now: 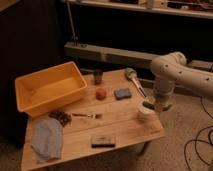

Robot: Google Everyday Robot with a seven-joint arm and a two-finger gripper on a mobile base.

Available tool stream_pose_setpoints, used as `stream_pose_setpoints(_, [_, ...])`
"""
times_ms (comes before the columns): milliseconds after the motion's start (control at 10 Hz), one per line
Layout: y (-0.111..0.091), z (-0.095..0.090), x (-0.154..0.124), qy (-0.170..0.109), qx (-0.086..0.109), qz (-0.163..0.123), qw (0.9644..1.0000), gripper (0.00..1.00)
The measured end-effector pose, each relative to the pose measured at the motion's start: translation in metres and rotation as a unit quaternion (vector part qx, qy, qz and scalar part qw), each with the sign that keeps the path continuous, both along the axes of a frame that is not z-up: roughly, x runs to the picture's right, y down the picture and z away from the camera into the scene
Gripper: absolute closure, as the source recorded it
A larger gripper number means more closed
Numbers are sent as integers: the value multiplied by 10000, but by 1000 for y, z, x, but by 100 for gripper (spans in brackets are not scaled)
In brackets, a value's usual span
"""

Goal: Place pepper in paper cup

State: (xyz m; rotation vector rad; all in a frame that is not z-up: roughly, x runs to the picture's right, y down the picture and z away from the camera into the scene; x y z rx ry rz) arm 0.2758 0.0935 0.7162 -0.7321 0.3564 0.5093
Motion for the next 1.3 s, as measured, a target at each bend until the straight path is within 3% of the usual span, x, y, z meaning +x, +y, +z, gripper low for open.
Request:
stream_pose_setpoints(200, [0, 4, -1, 37, -43, -25, 10000, 98])
stream_pose_setpoints(800, [-3, 17, -1, 274, -260, -77, 9993, 37])
stream_pose_setpoints(1000, [-1, 22, 0, 321, -320, -99, 9989, 22])
stream_pose_setpoints(1300, [-3, 28, -1, 268, -333, 15, 9991, 20])
